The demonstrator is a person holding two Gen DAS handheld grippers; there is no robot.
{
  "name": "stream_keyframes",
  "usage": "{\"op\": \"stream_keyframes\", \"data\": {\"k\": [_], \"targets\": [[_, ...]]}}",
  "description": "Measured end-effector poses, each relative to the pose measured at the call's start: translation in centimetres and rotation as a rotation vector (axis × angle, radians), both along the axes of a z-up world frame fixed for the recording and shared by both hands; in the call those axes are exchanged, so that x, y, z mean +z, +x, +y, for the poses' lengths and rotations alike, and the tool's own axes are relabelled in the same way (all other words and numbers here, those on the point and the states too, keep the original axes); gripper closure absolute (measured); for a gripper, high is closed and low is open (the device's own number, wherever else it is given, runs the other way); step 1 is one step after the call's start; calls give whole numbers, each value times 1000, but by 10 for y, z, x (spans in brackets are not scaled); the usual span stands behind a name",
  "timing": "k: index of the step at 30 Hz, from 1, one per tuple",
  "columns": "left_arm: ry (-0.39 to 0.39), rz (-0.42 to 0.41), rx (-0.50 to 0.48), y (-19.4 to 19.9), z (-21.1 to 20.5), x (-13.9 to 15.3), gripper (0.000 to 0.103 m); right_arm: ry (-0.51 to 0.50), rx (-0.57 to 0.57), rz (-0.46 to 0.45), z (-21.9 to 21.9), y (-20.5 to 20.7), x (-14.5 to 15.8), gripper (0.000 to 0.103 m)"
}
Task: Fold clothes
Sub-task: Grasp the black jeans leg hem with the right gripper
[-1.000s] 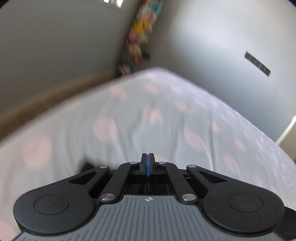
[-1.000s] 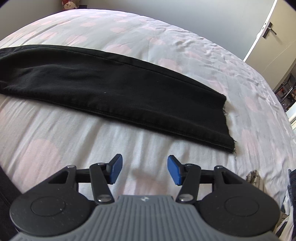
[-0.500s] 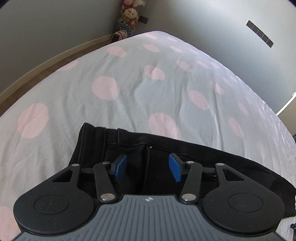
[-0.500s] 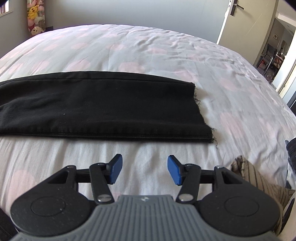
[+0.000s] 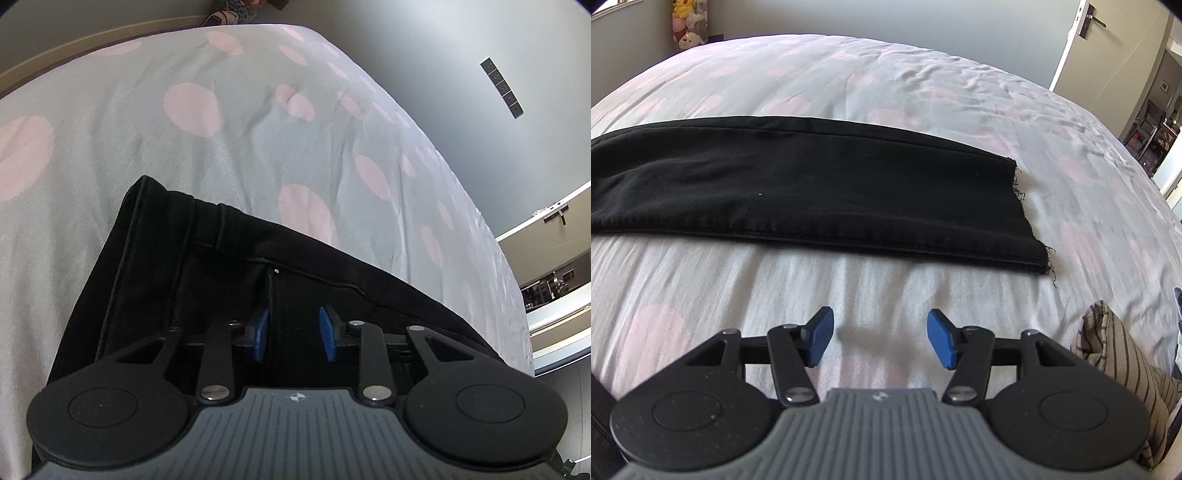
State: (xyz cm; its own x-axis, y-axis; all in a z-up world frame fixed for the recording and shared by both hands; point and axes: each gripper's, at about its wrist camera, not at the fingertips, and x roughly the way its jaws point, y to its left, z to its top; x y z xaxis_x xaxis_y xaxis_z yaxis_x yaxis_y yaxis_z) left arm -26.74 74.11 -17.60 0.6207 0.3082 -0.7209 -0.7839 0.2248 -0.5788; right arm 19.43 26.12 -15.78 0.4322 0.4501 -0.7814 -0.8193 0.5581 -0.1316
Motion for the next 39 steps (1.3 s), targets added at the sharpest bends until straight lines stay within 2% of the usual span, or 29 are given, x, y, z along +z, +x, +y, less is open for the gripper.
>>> {"op": "stream_keyframes", "data": {"k": [2,6,7,8,10,14,21,23,24,25,26,28,29,31,32,35,38,39], "targets": [[-10,27,11,5,2,-1,73,13,-32,9,-1,7,1,43],[45,108,1,23,-3,8,69,74,-115,28,-8,28,9,43],[65,137,5,26,-5,9,75,90,-138,28,-12,35,11,43],[83,171,13,30,-6,10,86,107,-164,30,-16,43,13,42],[102,206,34,34,-8,10,89,149,-229,45,-26,60,17,41],[151,276,39,46,-15,13,90,264,-379,155,-45,102,11,41],[167,343,64,55,-20,21,90,507,-633,368,-51,150,-24,40],[182,362,76,58,-23,26,91,558,-651,378,-45,154,-23,53],[195,370,84,59,-25,30,91,557,-647,367,-41,156,-19,82],[215,372,93,59,-28,35,91,548,-636,352,-36,158,-12,85],[240,369,104,59,-32,41,91,540,-617,329,-32,158,-4,86],[281,362,133,54,-36,55,93,485,-562,220,-21,154,20,88],[306,362,161,49,-35,62,101,467,-540,171,-19,153,33,88],[375,379,231,39,-32,77,103,445,-539,106,-22,157,52,96],[386,379,265,32,-27,82,103,432,-546,85,-24,160,58,96],[304,351,271,21,-11,76,103,367,-543,86,-28,170,49,96],[303,335,160,32,-18,70,103,276,-558,111,-30,168,20,94],[298,323,128,35,-22,69,103,256,-577,104,-33,166,13,89]]}}
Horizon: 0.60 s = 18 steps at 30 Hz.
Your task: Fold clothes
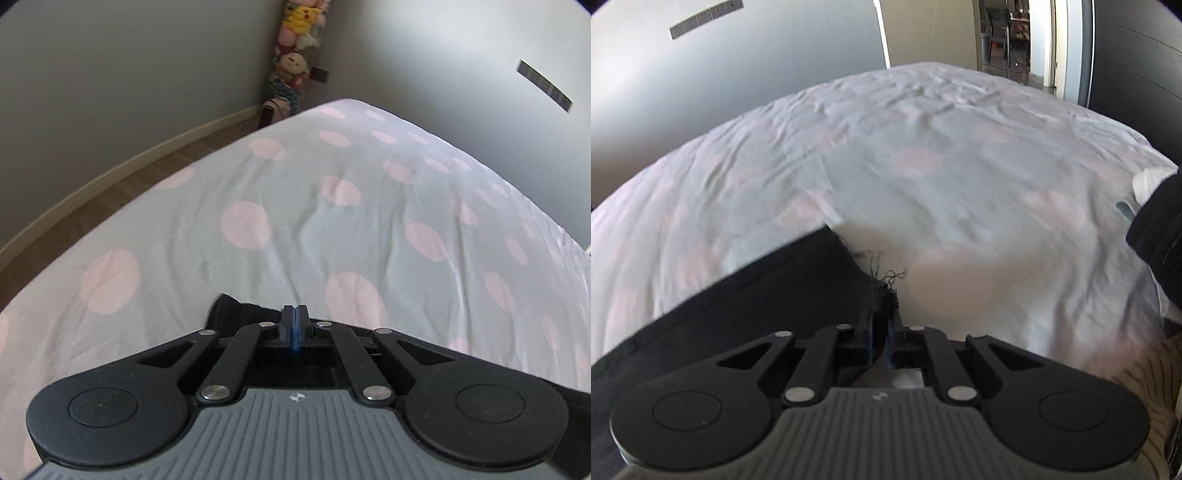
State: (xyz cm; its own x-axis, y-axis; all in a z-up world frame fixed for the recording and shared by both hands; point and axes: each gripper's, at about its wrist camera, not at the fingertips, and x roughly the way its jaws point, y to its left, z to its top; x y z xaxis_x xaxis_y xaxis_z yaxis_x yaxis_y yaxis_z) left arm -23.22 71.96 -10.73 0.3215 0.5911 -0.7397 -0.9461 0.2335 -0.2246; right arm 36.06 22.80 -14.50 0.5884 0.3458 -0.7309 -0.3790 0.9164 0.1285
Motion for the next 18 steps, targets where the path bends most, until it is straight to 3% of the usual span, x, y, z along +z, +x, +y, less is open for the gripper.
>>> {"op": "stream_keyframes", "data": {"k": [1,2,4,7,12,16,18], "targets": [[-14,-6,-31,4,-3,-1,103,-18,-26,-11,-4,-1,-3,76],[-30,-11,-68,8,-6,-1,102,-35,-54,-24,-8,-3,-4,70],[-44,-2,-153,20,-18,-3,102,-51,-92,-47,-18,-5,0,68],[-77,35,-280,40,-43,-11,97,13,-19,-66,-22,-21,17,68],[-100,108,-417,77,-80,-32,93,62,376,-44,26,-79,33,68],[-115,174,-414,102,-82,-54,93,57,675,-3,85,-134,19,68],[-120,162,-390,108,-77,-60,93,36,781,13,113,-159,6,69]]}}
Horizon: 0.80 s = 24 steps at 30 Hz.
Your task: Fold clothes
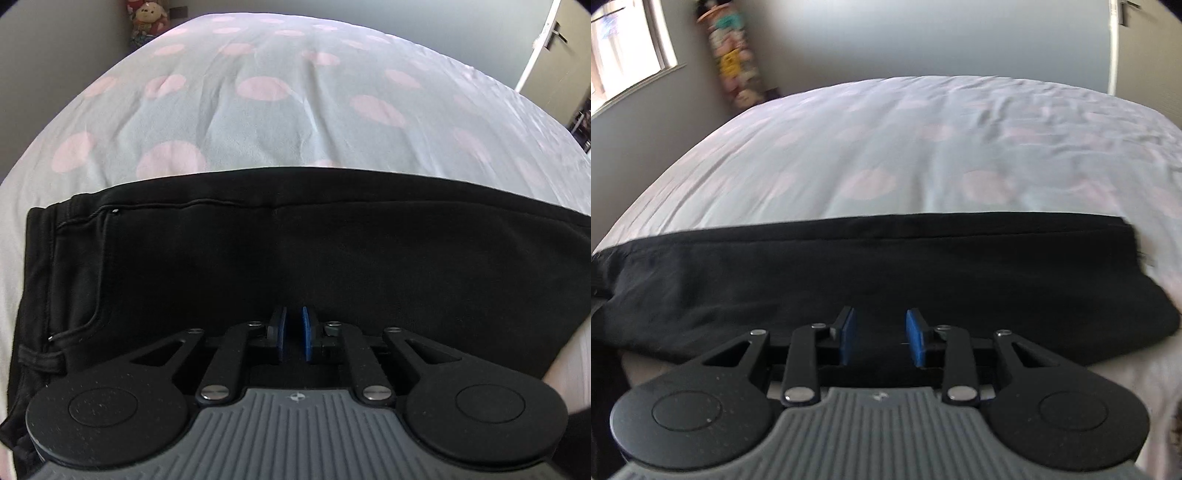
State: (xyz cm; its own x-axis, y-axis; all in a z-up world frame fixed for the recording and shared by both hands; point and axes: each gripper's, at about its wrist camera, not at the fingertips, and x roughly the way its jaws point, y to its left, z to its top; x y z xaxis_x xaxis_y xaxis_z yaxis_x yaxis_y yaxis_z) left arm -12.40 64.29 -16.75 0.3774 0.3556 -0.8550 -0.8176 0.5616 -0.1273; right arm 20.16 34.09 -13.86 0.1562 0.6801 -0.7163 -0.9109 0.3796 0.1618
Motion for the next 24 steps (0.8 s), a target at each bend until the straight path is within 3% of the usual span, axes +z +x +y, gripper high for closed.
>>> {"op": "stream_keyframes", "data": {"k": [4,17,24], "targets": [[-9,-34,23,9,18,-10,101,-75,101,-64,50,-31,-29,66],[133,-29,60,57,60,-20,100,-55,55,-238,169,-22,-38,62],[106,7,93,65,64,-6,101,-76,-58,-201,203,-11,-28,58]]}}
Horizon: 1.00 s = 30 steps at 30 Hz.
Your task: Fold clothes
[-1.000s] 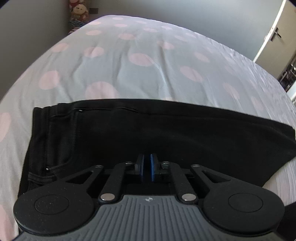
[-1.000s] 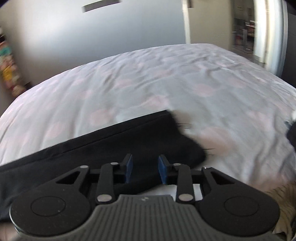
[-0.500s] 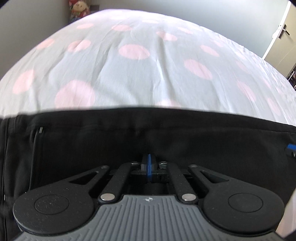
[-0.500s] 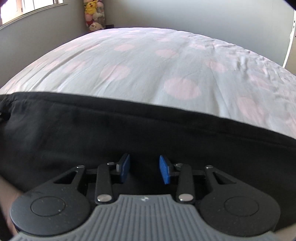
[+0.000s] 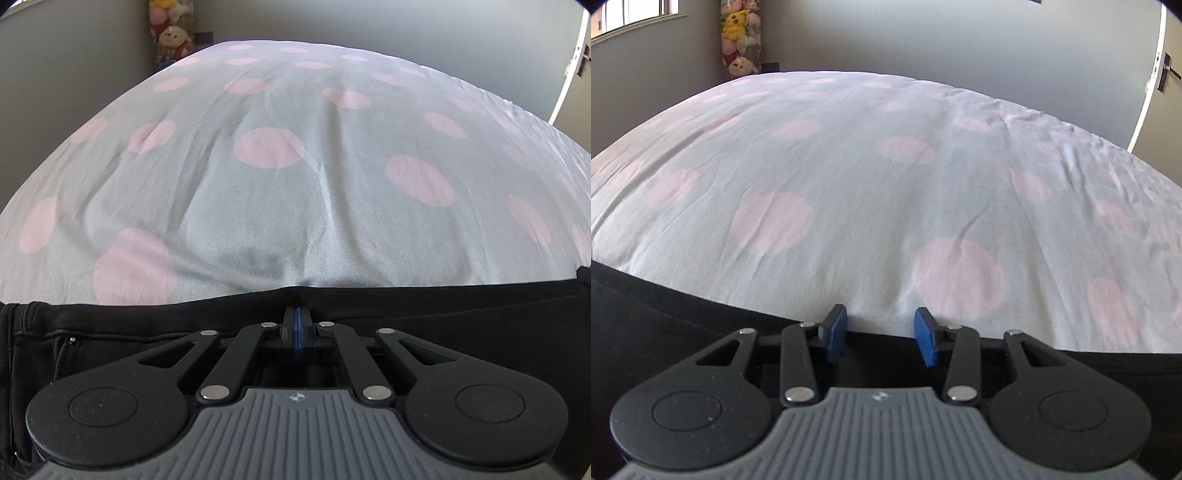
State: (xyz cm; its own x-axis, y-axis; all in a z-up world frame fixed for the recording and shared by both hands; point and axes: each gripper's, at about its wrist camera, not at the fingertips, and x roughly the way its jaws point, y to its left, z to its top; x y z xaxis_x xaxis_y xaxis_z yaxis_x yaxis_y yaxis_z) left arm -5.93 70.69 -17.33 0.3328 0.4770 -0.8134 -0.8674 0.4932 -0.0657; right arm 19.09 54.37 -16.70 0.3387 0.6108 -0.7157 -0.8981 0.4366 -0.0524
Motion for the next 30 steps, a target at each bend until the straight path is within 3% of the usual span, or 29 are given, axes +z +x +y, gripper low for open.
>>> {"op": "stream_keyframes", "data": {"k": [7,18,25,27,30], "targets": [[-2,-6,-86,-24,-37,33,96,-2,40,56,-58,-6,37,59],[32,148,-310,-107,-138,110,70,-108,-9,228,-227,-37,60,57],[118,317,-430,-170,-214,128,59,-226,63,186,-336,-69,88,55],[135,349,-454,-188,-234,128,53,-250,57,166,-366,-70,102,55],[153,401,-495,-211,-261,118,52,-283,39,127,-408,-71,122,50]]}}
